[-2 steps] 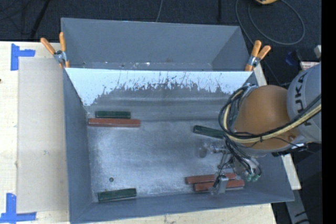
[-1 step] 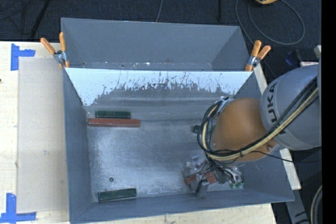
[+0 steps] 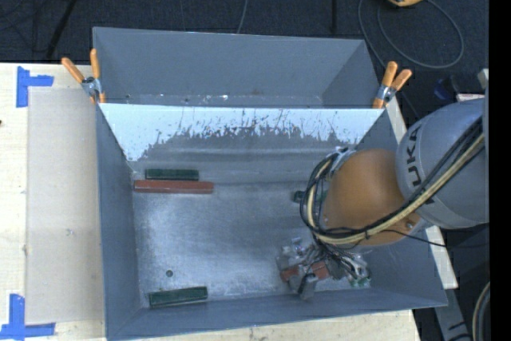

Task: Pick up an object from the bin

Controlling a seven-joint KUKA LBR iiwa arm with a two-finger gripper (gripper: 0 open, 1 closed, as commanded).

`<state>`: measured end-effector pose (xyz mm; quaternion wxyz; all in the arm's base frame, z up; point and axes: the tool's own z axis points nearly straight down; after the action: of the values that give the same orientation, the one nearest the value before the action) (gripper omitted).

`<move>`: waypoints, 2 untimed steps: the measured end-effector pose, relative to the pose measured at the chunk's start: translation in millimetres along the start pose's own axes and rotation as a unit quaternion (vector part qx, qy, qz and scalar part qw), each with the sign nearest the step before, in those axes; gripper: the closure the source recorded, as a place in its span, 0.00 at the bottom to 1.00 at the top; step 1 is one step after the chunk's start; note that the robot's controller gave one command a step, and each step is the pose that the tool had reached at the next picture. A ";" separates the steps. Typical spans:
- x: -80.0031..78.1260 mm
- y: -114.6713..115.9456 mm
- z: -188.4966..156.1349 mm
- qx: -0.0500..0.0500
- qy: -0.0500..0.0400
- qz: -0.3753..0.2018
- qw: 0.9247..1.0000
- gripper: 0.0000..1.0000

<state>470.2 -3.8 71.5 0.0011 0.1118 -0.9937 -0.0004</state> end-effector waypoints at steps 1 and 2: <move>-10.8 -0.6 -14.0 0.000 0.000 0.014 1.000 1.00; -5.5 -21.2 0.6 0.001 -0.006 0.052 0.999 0.00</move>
Offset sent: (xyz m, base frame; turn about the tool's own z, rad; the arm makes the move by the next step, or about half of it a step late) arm 0.0074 -0.0198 -0.0015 0.1034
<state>480.3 -23.3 70.8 -0.0047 0.0603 -0.9982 -0.0001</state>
